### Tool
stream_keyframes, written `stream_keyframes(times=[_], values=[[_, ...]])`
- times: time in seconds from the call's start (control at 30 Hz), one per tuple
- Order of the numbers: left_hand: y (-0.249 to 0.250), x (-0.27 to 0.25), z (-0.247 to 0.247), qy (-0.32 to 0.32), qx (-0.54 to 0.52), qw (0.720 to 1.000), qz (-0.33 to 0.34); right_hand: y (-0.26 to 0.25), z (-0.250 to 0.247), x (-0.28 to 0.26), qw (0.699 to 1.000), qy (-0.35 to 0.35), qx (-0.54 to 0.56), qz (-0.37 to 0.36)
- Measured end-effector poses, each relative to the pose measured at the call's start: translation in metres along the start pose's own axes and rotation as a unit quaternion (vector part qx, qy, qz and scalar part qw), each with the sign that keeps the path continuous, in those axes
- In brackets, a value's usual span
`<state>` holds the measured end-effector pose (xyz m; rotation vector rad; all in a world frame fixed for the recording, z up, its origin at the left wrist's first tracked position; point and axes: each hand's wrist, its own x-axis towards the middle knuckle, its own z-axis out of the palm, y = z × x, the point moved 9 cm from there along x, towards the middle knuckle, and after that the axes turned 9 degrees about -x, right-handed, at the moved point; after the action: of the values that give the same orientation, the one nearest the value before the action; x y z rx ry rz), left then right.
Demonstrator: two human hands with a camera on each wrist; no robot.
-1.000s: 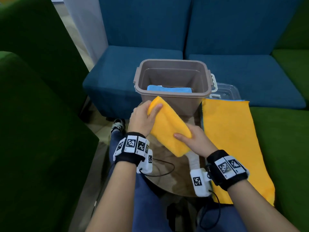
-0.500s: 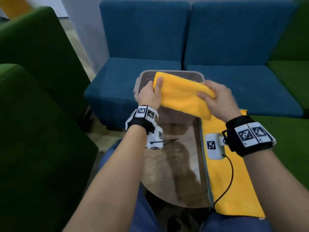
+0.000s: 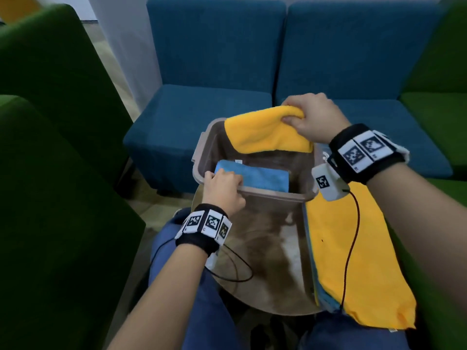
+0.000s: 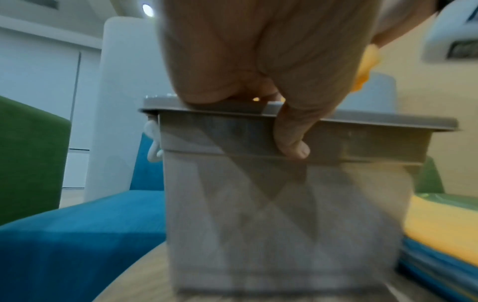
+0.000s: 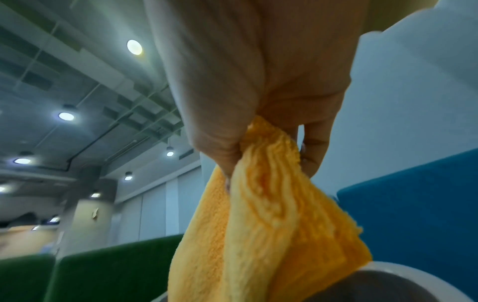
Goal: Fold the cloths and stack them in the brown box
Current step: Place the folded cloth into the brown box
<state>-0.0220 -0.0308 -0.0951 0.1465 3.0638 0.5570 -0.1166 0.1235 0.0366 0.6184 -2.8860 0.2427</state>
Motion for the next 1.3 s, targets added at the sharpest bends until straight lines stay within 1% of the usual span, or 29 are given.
stream_keyframes(times=[0.07, 0.13, 0.23, 0.27, 0.33, 0.4, 0.43, 0.57, 0.67, 0.73, 0.8, 0.9, 0.93, 1.0, 1.07, 1.1, 1.2, 1.3], values=[[0.001, -0.007, -0.003, -0.021, -0.010, 1.000, 0.000, -0.014, 0.017, 0.007, 0.999, -0.035, -0.037, -0.014], [0.003, -0.011, -0.005, -0.044, -0.022, 0.999, 0.006, -0.025, 0.032, 0.011, 0.997, -0.067, -0.046, -0.020], [0.002, -0.009, -0.014, -0.103, -0.085, 0.991, 0.003, -0.030, 0.053, 0.013, 0.993, -0.112, -0.039, -0.021], [-0.002, -0.003, -0.023, -0.103, -0.119, 0.988, -0.002, -0.032, 0.057, 0.014, 0.992, -0.121, -0.036, -0.023], [-0.014, 0.018, -0.048, -0.054, -0.169, 0.984, -0.013, -0.033, 0.060, 0.017, 0.990, -0.134, -0.032, -0.030], [-0.028, 0.044, -0.073, 0.004, -0.137, 0.990, -0.016, -0.034, 0.060, 0.021, 0.989, -0.144, -0.021, -0.039], [-0.032, 0.055, -0.079, 0.006, -0.111, 0.994, -0.019, -0.034, 0.059, 0.023, 0.988, -0.147, -0.010, -0.045], [-0.032, 0.084, -0.073, -0.087, -0.026, 0.996, -0.023, -0.033, 0.062, 0.027, 0.984, -0.157, 0.043, -0.066], [-0.031, 0.098, -0.059, -0.140, 0.020, 0.990, -0.010, -0.027, 0.073, 0.027, 0.980, -0.184, 0.026, -0.066], [-0.036, 0.102, -0.053, -0.167, 0.012, 0.986, -0.014, -0.026, 0.081, 0.025, 0.972, -0.224, 0.017, -0.066], [-0.042, 0.104, -0.051, -0.174, -0.005, 0.985, -0.021, -0.028, 0.087, 0.023, 0.964, -0.254, 0.029, -0.078], [-0.037, 0.109, -0.052, -0.170, -0.058, 0.984, -0.007, -0.032, 0.087, 0.024, 0.961, -0.254, 0.025, -0.109], [-0.033, 0.110, -0.052, -0.183, -0.085, 0.979, 0.001, -0.034, 0.085, 0.026, 0.962, -0.247, 0.026, -0.114], [-0.021, 0.104, -0.049, -0.228, -0.097, 0.969, 0.001, -0.035, 0.080, 0.032, 0.965, -0.229, 0.038, -0.118], [-0.019, 0.099, -0.036, -0.274, -0.062, 0.960, -0.014, -0.033, 0.080, 0.036, 0.966, -0.228, 0.040, -0.116], [-0.021, 0.098, -0.032, -0.280, -0.027, 0.959, -0.025, -0.029, 0.081, 0.037, 0.966, -0.233, 0.031, -0.109], [-0.031, 0.099, -0.024, -0.272, 0.070, 0.959, -0.048, -0.023, 0.090, 0.032, 0.961, -0.261, -0.032, -0.091], [-0.042, 0.111, -0.022, -0.260, 0.159, 0.950, -0.068, -0.020, 0.107, 0.025, 0.933, -0.331, -0.114, -0.085]])
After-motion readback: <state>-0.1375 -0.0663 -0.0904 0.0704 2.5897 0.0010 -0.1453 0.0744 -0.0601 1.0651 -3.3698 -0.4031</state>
